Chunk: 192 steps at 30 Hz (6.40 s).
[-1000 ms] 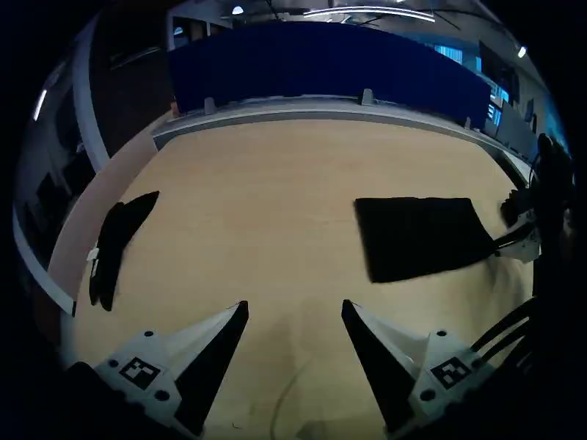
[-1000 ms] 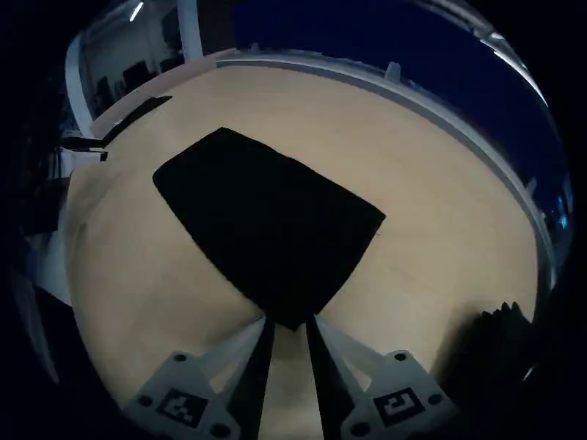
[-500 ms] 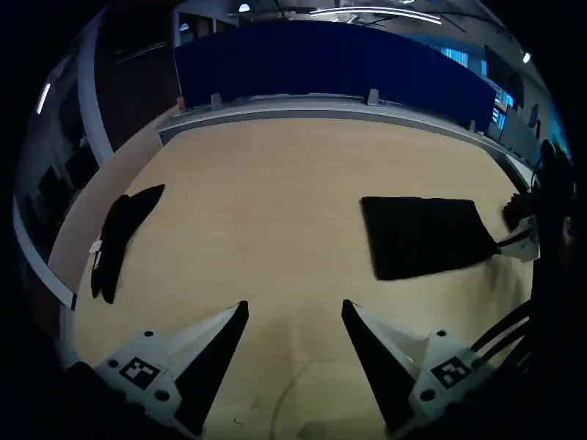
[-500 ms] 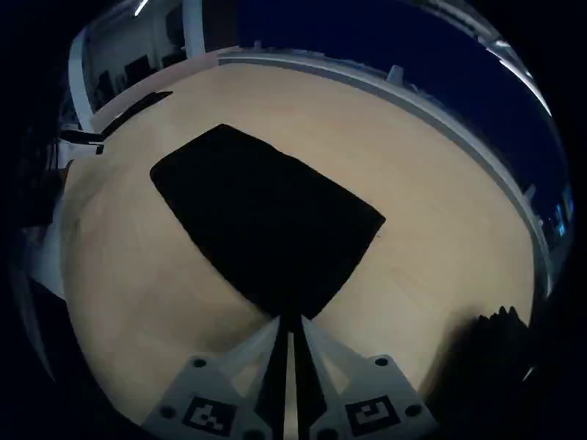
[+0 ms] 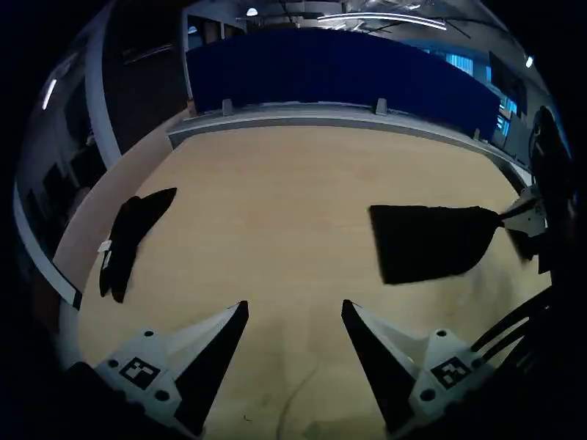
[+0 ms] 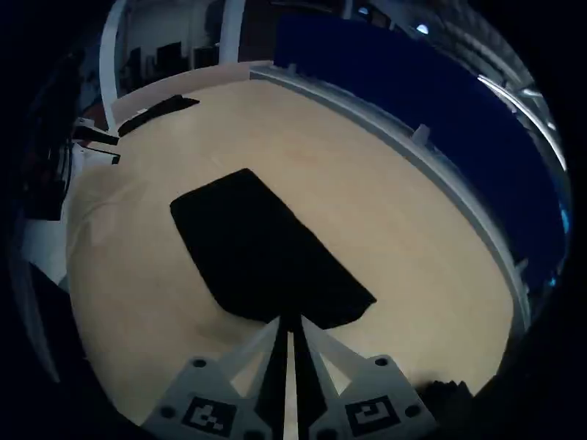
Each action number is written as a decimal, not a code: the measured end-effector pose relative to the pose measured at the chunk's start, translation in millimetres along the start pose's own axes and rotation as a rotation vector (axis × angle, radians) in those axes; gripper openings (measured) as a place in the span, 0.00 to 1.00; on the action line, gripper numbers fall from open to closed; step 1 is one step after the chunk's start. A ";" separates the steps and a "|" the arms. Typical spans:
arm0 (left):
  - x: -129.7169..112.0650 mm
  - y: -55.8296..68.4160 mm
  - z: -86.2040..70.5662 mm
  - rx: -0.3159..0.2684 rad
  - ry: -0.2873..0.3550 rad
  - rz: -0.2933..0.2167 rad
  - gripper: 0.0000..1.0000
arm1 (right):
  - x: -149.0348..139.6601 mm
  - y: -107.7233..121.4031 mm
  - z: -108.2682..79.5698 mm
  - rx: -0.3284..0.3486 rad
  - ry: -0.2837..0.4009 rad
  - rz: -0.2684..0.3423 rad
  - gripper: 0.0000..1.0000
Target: Fold towel
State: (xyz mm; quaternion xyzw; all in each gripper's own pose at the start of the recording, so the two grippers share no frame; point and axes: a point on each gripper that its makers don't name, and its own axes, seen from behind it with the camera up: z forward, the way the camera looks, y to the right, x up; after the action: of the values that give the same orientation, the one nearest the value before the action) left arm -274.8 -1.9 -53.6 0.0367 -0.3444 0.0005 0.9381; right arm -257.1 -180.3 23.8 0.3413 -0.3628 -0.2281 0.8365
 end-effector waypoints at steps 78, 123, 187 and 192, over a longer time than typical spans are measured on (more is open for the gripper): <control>-6.2 2.6 -11.1 -0.035 0.047 -0.156 0.94 | 22.4 -108.8 80.7 0.163 -0.113 -0.030 0.69; -1.8 0.7 -22.7 -0.044 0.059 -0.137 0.94 | 77.9 -84.9 60.2 0.082 0.054 0.062 0.05; 45.9 66.3 -44.6 -0.047 0.094 -0.043 0.94 | -5.0 263.3 -164.0 -0.274 0.164 0.232 0.05; 49.6 78.1 -43.7 -0.052 0.091 -0.023 0.94 | -21.4 270.4 -164.5 -0.277 0.150 0.245 0.05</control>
State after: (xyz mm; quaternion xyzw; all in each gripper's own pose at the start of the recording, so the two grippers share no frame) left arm -210.7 77.8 -49.5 0.0162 -0.3007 -0.0176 0.9534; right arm -109.0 79.1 130.5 0.1921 -0.3037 -0.1462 0.9217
